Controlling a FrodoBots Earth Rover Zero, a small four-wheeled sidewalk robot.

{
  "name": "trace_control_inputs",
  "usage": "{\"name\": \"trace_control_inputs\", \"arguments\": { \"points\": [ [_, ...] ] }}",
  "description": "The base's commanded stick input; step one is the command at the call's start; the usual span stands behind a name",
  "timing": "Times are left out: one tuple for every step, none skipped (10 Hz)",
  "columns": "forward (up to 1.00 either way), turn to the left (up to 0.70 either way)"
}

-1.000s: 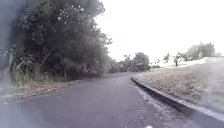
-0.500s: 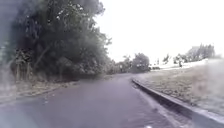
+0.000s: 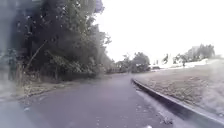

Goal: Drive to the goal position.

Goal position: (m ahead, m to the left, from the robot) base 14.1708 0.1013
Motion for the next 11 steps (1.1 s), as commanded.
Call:
{"name": "trace_control_inputs", "arguments": {
  "points": [
    [1.00,0.17],
    [1.00,0.40],
    [1.00,0.39],
    [1.00,0.25],
    [1.00,0.00],
    [1.00,0.00],
    [1.00,0.00],
    [1.00,0.00],
    [1.00,0.00],
    [1.00,0.00],
    [1.00,0.00]
  ]
}}
